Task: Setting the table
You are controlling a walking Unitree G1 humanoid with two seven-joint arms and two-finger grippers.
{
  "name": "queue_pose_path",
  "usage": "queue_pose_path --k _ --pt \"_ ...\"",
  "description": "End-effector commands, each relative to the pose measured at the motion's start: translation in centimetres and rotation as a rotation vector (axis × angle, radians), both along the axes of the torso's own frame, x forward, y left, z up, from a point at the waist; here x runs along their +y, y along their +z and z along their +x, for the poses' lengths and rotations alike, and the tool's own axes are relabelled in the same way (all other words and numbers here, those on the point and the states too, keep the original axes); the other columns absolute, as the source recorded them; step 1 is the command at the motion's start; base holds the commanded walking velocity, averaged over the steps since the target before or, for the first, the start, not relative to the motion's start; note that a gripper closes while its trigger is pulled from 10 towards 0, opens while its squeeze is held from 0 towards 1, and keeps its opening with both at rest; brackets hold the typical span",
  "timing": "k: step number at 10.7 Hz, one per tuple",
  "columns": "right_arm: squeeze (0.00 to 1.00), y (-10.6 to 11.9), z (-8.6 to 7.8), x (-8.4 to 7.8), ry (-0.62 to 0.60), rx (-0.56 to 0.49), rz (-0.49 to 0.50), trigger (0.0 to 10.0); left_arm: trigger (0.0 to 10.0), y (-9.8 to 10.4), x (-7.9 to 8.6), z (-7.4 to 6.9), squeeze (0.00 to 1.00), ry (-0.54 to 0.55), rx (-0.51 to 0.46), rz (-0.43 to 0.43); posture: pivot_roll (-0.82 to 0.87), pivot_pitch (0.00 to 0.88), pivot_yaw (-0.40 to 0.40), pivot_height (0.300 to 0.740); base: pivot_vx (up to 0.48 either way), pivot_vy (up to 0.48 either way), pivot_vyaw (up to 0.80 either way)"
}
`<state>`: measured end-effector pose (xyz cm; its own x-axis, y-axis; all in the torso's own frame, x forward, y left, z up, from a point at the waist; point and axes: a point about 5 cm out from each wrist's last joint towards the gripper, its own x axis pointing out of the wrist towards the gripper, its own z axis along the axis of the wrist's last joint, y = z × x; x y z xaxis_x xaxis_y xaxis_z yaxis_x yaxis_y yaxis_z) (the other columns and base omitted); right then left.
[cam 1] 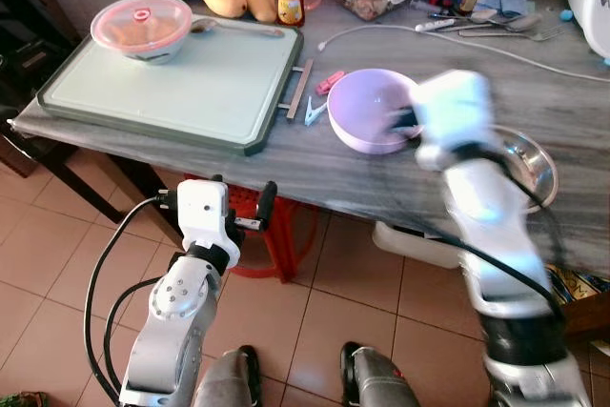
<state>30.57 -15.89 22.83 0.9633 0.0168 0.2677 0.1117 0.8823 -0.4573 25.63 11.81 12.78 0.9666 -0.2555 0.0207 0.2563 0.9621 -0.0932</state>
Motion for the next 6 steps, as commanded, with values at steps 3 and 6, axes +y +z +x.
queue_pose_path --k 3,6 --pt "0.00 -2.4 -1.9 -3.2 -0.186 0.061 0.041 10.0 10.0 0.0 0.3 -0.4 0.00 -0.001 0.001 0.009 -0.04 0.204 0.044 0.740 0.000 0.000 0.00" --pt "0.00 -6.3 -2.3 -4.9 -0.240 0.294 0.222 10.0 10.0 0.1 0.1 -0.4 0.00 -0.016 -0.002 0.012 -0.05 0.206 0.051 0.740 0.000 0.000 0.00"
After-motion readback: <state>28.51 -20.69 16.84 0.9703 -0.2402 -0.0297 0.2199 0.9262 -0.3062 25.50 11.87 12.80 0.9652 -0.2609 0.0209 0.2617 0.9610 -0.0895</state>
